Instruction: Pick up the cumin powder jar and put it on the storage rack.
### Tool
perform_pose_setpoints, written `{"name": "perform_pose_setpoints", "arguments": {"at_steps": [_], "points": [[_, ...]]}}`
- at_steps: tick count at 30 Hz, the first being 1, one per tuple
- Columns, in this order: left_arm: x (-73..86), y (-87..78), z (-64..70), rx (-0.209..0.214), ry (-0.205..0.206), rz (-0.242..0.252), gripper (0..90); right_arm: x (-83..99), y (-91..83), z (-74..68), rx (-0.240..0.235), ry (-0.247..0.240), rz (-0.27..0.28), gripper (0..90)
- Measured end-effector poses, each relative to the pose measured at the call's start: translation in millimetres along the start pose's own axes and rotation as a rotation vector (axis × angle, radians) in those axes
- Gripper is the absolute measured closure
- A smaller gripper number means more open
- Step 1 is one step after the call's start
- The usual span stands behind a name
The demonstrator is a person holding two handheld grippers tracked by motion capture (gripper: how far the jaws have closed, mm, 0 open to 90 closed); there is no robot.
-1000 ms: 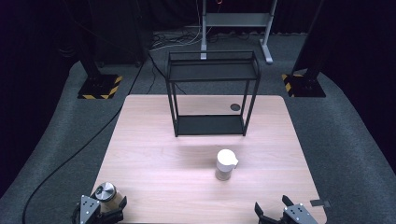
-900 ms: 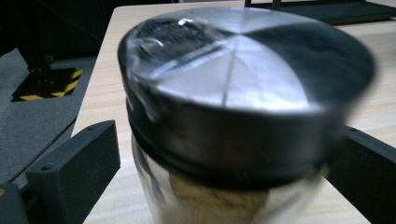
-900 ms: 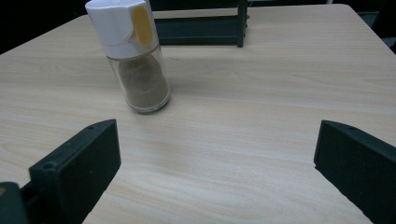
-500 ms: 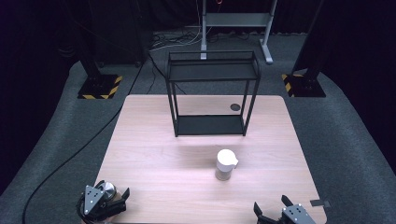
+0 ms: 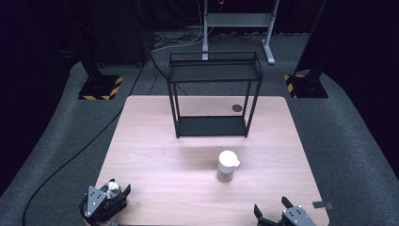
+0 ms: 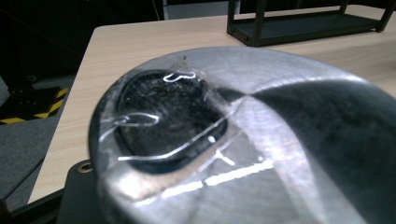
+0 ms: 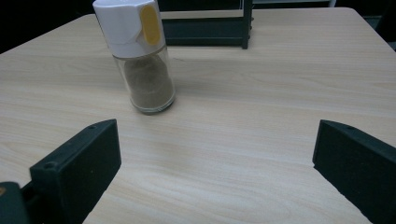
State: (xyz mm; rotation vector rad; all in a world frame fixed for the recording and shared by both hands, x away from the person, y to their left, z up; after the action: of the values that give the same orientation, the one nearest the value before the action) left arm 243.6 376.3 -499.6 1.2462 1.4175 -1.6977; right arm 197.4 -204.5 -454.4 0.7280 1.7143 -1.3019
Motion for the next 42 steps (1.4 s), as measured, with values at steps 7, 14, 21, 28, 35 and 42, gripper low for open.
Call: {"name": "perform_pose_setpoints", "arguments": {"at_steps": [7, 14, 21, 28, 35, 42], "points": [[-4.9, -3.1, 2.3, 0.012, -0.013, 0.004, 32.3, 0.3, -0.4, 0.3, 0.0, 0.002, 0.005, 0.0], [-12.7, -2.9, 5.0, 0.045, -0.004, 0.003, 32.3, -0.3, -0.8, -0.4, 0.001, -0.001, 0.005, 0.0], [-25.3, 0.6, 8.3, 0.08, 0.014, -0.003, 32.3, -0.9, -0.7, -1.0, -0.003, -0.005, 0.003, 0.0], [-36.1, 4.4, 12.1, 0.103, 0.027, -0.003, 32.3, -1.5, -1.4, -1.1, -0.006, -0.009, 0.004, 0.0], [-50.4, 11.5, 16.9, 0.132, 0.045, 0.002, 32.3, -1.4, -1.2, -0.8, -0.009, -0.008, 0.004, 0.0], [-62.7, 20.1, 25.1, 0.16, 0.068, 0.002, 32.2, -1.7, -0.6, -1.7, -0.016, -0.012, 0.004, 0.0]]}}
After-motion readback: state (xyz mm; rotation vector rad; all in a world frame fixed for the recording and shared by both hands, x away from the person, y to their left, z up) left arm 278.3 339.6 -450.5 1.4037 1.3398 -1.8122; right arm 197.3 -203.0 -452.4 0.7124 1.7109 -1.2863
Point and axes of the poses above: each handheld gripper's, and its own axes: y roughly forward along the jaws, x roughly out of its underside, z roughly to its right, the point moved 7 cm from there along y, roughly forward along the jaws, and after that the axes turned 6 degrees about -z, right-handed, at the moved point
